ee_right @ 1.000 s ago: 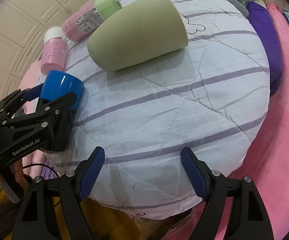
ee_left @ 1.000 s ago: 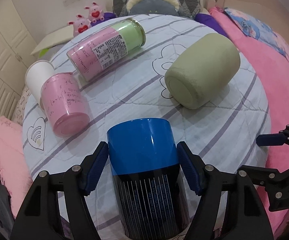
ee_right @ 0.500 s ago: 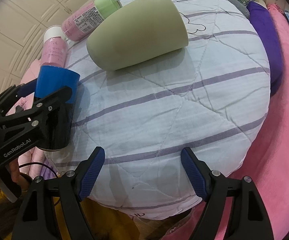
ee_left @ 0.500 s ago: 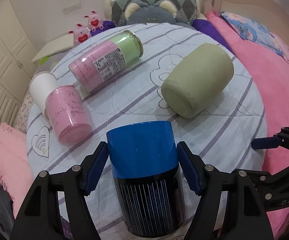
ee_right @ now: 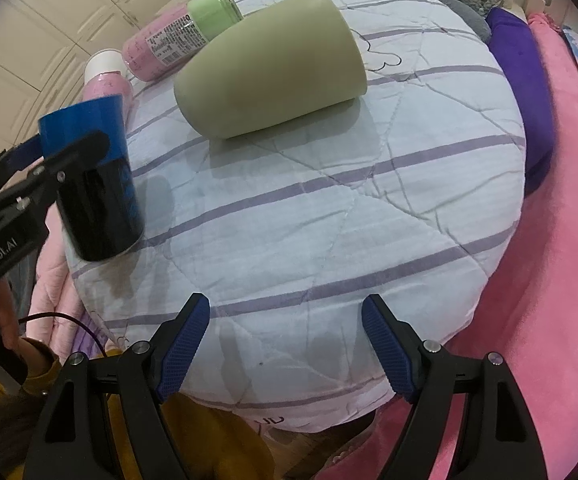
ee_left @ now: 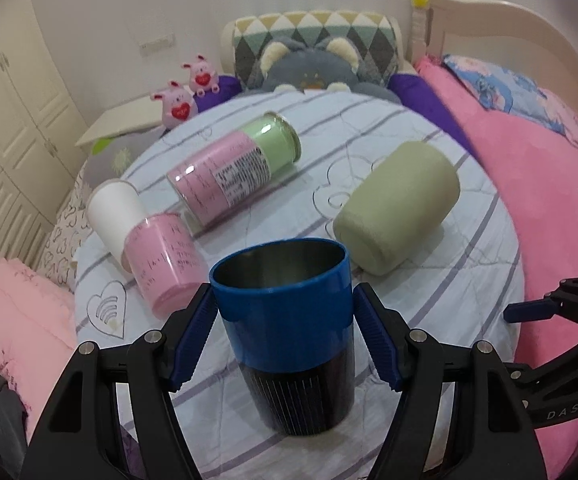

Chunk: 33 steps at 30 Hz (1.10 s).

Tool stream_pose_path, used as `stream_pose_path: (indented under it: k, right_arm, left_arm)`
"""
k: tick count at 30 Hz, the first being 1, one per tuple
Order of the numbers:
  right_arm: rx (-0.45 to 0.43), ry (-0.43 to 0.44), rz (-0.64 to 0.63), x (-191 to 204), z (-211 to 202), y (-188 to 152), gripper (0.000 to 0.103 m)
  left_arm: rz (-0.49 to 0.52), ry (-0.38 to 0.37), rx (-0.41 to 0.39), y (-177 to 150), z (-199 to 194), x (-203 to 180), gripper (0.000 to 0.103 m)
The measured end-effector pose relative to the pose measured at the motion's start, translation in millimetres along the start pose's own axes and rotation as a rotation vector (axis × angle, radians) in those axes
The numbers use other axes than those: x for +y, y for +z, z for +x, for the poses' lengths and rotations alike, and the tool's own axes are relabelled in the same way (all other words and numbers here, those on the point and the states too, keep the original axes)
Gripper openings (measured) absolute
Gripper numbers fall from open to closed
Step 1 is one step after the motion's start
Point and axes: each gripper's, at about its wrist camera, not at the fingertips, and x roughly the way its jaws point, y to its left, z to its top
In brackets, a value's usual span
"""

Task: Flip cup upright
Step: 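Set the blue-and-black cup upright on the cover and open the left gripper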

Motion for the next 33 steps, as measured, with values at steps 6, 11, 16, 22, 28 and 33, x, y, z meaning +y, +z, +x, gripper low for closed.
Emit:
stream_pose_path:
  k: [6, 11, 16, 22, 28, 33]
  right_arm:
    - [-0.03, -0.006, 0.007, 2.7, -7.5, -5.4, 0.08]
    - [-0.05, -0.013, 0.002, 10.3, -14.9, -7.5, 0.08]
    - [-0.075, -0.02, -0.004, 17.8, -24.9, -12.5, 0.08]
    - [-0.082, -0.039, -0.018, 25.3, -32.4, -20.0, 0.08]
    - [-0.08, -0.054, -0.023, 36.7, -28.8, -21.2, 0.08]
    - [-0.076, -0.069, -0.028, 43.0, -29.1, -26.0, 0.08]
  left_arm:
    - [-0.021, -0.016, -0.073, -3.2, -5.8, 4.9, 0.07]
    - [-0.005, -0.011, -0.103, -13.1, -9.2, 0.7, 0.07]
    - [-0.012, -0.044, -0.092, -21.8, -12.5, 2.2, 0.07]
    - [-0.009, -0.038, -0.104, -31.6, -17.6, 1.2, 0.07]
    - [-0.008, -0.04, -0.109, -37.5, -20.2, 2.4, 0.07]
    - [-0.006, -0.024, -0.127, -40.1, -23.1, 2.4, 0.095]
